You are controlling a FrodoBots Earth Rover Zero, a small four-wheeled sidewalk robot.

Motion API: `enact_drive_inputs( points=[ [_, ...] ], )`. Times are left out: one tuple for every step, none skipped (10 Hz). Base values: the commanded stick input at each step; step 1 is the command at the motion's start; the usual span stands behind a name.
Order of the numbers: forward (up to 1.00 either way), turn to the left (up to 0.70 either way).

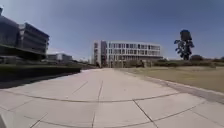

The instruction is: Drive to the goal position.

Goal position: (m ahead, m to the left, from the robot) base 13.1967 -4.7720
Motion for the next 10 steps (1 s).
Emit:
enact_drive_inputs(
  points=[
    [0.7, 0.01],
    [0.7, 0.01],
    [0.7, 0.01],
    [0.7, 0.01],
    [0.7, 0.01],
    [0.7, 0.01],
    [0.7, 0.01],
    [0.7, 0.01],
    [0.7, 0.01],
    [0.7, 0.01]
  ],
)
